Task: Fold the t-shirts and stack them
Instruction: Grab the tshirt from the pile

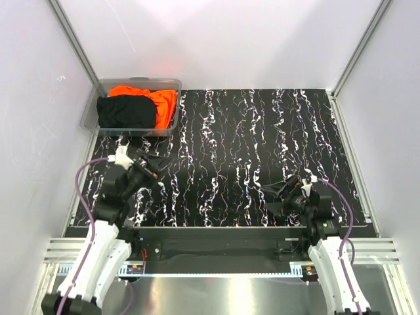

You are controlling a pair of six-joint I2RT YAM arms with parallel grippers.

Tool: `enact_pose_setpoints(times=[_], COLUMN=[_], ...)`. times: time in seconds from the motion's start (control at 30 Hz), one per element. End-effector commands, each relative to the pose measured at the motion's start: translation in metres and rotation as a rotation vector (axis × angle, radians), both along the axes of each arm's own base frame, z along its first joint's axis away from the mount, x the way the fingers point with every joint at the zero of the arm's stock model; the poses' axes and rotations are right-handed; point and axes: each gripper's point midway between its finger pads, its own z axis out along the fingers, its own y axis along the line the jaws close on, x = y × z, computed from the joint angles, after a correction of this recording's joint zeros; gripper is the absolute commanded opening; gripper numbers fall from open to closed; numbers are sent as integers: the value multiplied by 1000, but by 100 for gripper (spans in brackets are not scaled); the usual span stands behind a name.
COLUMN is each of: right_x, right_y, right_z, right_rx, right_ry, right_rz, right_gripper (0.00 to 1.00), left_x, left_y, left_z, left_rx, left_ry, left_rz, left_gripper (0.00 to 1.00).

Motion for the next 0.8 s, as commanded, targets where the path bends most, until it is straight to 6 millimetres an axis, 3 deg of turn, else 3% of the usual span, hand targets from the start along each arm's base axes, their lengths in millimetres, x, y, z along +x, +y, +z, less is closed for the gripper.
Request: enact_pose_setpoints(times=[0.0,0.07,0.13,0.27,0.37,0.4,0.43,0.47,0.5,0.53,0.57,0.6,0.63,0.67,0.7,0.73,0.77], right_x=[2,6,8,10,14,20,24,27,34,42,48,57,66,71,75,84,88], right_y=[-10,-12,-11,-4,-3,-5,-7,-9,-14,-16,-18,-20,-23,-25,-28,-31,-33], right_z=[1,16,36,58,64,73,75,78,81,90,93,109,102,103,101,106,107], right_rx=[-95,-112,-113,-73,-50,-63,-103,-131,-164,-206,-235,-268,-318,-347,-379,-430,-458], right_ry=[76,70,48,51,78,37,4,-17,-37,-67,-80,-126,-117,-121,-106,-131,-133], right_rz=[-31,-43,-29,12,4,-3,3,0,-16,-3,1,5,36,45,53,80,86], right_gripper=[100,100,100,100,100,100,100,100,100,100,98,98,97,97,96,96,96], left_x=[20,32,44,83,127,144,166,179,198,219,233,248,258,275,284,291,300], left_y=[14,19,21,37,41,46,52,59,72,79,87,97,101,106,117,123,130], left_z=[12,5,19,21,53,82,71,73,97,75,73,96,95,73,82,74,52], left_rx=[108,144,181,199,167,209,251,297,353,426,461,507,529,551,582,611,636], left_ry=[28,91,69,98,-46,-125,-87,-72,-69,-12,16,-11,-1,51,56,81,135], left_rz=[67,98,77,88,61,79,91,112,163,155,169,194,200,199,242,254,264], left_gripper=[99,99,99,99,99,99,99,99,99,99,99,99,99,99,99,99,99])
